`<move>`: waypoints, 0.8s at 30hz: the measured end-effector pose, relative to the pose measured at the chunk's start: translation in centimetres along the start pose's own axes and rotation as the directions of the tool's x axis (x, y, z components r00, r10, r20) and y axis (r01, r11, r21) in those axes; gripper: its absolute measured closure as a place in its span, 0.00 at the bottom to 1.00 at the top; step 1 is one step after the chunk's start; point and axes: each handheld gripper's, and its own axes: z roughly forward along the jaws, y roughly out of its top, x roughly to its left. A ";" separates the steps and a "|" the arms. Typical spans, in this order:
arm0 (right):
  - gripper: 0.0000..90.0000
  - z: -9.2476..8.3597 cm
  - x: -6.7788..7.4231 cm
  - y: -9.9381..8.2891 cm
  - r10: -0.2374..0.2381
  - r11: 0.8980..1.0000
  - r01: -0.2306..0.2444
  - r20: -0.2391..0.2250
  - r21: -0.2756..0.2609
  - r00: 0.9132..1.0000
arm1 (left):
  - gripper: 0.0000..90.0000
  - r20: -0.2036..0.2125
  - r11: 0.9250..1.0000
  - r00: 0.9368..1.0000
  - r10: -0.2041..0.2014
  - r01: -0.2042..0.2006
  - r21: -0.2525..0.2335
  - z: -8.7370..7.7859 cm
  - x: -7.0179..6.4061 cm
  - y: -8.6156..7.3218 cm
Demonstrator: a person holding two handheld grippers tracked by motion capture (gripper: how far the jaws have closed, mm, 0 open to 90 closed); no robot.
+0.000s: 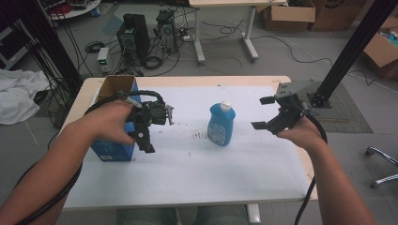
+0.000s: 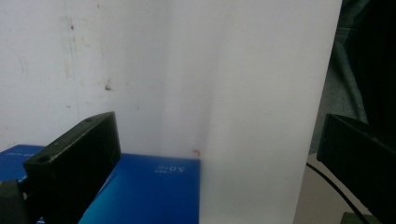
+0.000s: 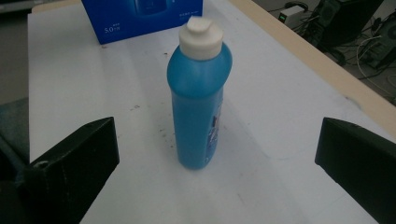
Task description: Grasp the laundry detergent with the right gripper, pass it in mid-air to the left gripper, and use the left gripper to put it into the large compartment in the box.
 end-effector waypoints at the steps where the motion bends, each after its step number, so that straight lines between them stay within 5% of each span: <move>1: 0.00 0.3 0.1 -0.6 0.013 1.000 -0.014 -0.006 -0.012 1.000 | 0.00 0.000 1.000 1.000 0.000 0.000 0.000 0.0 0.0 0.0; 13: 0.00 4.2 1.8 -5.6 0.091 0.986 -0.086 0.026 -0.143 0.996 | 0.00 -0.004 1.000 1.000 0.010 -0.010 0.002 -0.3 -0.4 0.0; 24: 0.00 8.2 2.4 -6.7 0.113 0.986 -0.105 0.058 -0.128 0.992 | 0.00 -0.002 1.000 1.000 0.014 -0.014 -0.011 -0.2 -0.5 0.2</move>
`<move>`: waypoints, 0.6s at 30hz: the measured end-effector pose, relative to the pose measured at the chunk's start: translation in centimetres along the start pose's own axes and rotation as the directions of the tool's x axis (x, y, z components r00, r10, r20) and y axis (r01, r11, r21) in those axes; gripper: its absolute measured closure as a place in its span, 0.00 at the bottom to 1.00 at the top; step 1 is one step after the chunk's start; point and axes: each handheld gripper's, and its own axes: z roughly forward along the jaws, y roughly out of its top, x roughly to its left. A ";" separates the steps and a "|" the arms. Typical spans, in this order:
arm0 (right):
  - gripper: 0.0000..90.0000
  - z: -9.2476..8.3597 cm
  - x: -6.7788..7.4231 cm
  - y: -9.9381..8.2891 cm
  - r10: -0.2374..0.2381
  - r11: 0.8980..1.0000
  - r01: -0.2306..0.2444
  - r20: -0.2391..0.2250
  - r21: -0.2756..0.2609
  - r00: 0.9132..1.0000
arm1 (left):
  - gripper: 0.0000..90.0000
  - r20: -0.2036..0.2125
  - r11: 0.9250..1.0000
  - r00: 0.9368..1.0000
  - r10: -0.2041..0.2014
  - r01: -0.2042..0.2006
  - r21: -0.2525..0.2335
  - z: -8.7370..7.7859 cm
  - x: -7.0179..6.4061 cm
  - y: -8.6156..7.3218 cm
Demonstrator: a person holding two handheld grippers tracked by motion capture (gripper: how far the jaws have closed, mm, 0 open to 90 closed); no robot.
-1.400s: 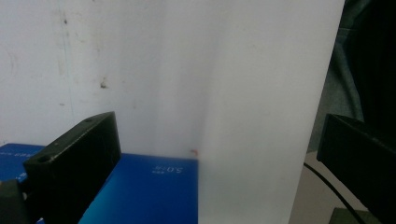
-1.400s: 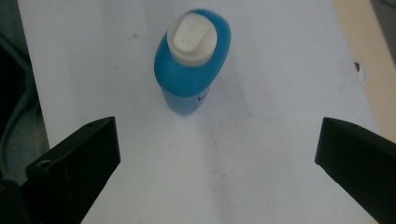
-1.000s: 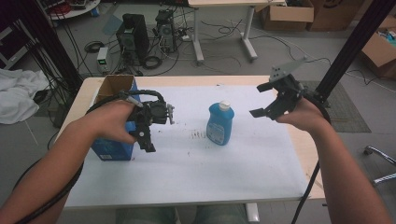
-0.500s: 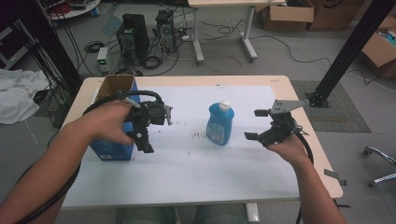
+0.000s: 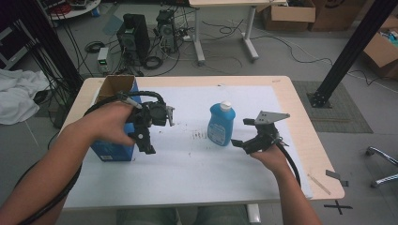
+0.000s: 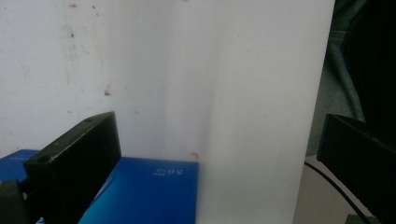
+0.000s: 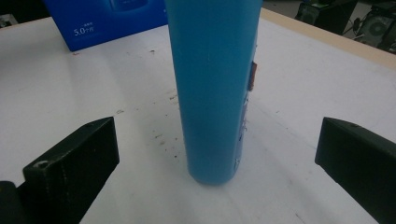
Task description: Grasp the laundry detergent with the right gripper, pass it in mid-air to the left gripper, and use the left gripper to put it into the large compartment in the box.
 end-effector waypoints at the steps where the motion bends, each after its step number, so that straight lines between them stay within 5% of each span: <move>1: 0.00 0.3 0.0 -0.1 0.001 1.000 -0.001 0.009 0.002 1.000 | 0.00 0.002 1.000 1.000 0.001 -0.001 0.002 0.1 0.0 0.0; 18: 0.00 4.7 0.4 -0.3 0.012 1.000 -0.011 0.065 -0.022 0.998 | 0.00 0.005 1.000 1.000 -0.003 0.002 0.008 0.3 -0.1 -0.1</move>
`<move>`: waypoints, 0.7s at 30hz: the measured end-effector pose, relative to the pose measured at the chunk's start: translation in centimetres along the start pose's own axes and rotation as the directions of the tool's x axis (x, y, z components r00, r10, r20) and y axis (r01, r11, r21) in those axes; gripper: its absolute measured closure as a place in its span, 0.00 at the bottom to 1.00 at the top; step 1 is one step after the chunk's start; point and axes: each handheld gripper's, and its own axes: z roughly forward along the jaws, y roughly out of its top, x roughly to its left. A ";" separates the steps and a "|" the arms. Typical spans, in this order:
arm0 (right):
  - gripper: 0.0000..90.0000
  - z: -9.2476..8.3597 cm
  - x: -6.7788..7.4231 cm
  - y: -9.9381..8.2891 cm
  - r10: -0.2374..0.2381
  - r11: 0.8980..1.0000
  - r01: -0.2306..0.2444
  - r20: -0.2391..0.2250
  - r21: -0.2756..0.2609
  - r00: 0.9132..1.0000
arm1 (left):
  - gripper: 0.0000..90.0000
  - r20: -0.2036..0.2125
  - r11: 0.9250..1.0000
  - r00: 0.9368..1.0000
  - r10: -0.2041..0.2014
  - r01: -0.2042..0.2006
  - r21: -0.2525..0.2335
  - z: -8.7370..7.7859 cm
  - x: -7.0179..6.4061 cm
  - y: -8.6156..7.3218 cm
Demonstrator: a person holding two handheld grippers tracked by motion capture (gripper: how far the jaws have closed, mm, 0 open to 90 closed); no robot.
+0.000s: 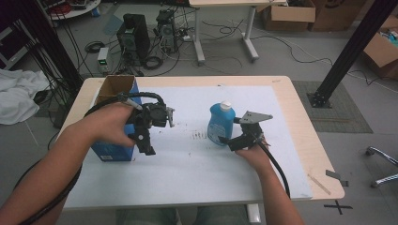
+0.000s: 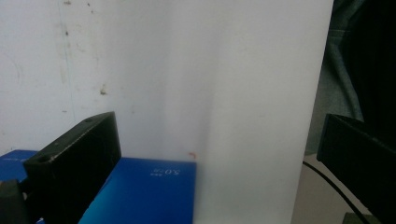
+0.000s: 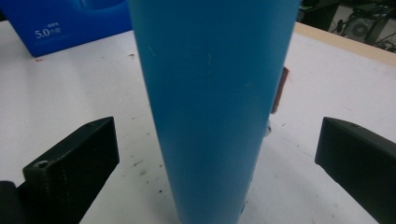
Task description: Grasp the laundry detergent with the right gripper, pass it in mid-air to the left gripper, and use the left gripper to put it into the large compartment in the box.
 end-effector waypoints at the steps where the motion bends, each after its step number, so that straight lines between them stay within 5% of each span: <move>1: 0.00 0.2 0.0 0.0 0.006 1.000 -0.006 0.001 -0.005 1.000 | 0.00 0.001 1.000 1.000 -0.002 0.002 0.004 0.0 0.0 0.0; 13: 0.01 1.8 0.4 0.1 0.031 0.998 -0.028 0.040 -0.062 0.999 | 0.00 0.005 1.000 1.000 -0.008 0.008 0.009 0.2 0.0 -0.3; 21: 0.13 2.1 0.5 0.0 0.038 0.997 -0.035 0.045 -0.070 0.998 | 0.00 0.010 1.000 1.000 -0.010 0.010 0.014 0.4 0.2 -0.3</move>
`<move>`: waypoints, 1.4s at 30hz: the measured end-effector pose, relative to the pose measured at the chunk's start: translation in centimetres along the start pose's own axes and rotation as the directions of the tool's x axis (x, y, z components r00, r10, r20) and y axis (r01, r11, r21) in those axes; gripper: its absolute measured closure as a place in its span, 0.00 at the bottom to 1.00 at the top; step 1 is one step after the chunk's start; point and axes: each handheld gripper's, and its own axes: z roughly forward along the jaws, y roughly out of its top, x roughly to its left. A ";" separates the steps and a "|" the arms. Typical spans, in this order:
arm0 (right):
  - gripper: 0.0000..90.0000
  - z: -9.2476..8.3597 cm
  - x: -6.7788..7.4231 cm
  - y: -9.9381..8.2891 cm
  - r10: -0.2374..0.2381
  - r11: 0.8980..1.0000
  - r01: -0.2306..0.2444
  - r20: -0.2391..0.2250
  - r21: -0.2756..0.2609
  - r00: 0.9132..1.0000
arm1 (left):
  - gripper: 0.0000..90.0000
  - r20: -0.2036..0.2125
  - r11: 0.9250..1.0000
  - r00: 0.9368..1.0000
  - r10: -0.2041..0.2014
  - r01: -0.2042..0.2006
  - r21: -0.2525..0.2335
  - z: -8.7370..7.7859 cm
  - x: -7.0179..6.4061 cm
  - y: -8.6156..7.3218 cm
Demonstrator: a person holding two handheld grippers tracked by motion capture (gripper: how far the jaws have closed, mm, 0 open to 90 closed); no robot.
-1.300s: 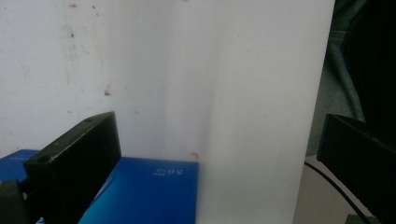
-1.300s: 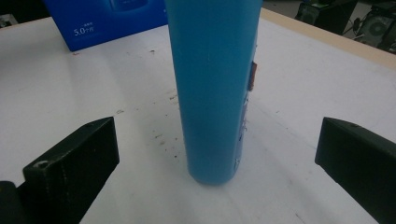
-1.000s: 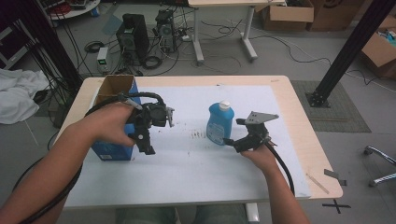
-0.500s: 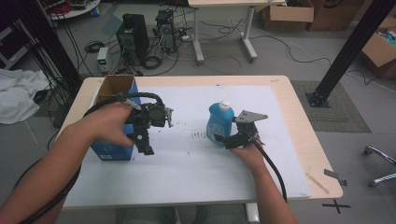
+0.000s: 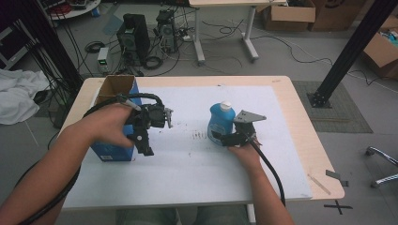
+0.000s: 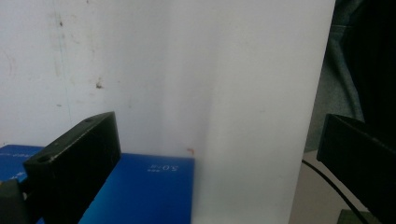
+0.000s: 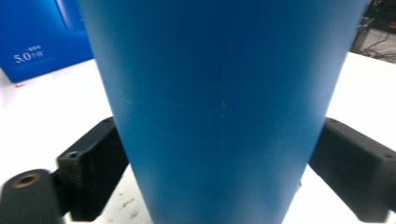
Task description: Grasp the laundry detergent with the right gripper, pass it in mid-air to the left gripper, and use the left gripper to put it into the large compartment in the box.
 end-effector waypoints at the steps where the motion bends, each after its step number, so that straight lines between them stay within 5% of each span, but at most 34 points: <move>1: 0.14 0.0 0.0 0.0 0.002 1.000 -0.002 -0.001 -0.002 1.000 | 0.00 0.000 1.000 1.000 0.001 -0.001 0.000 0.0 0.0 0.0; 42: 0.42 0.1 0.4 -0.6 0.015 0.998 -0.014 0.025 -0.066 1.000 | 0.00 0.013 1.000 1.000 -0.008 0.008 0.019 0.4 0.4 0.8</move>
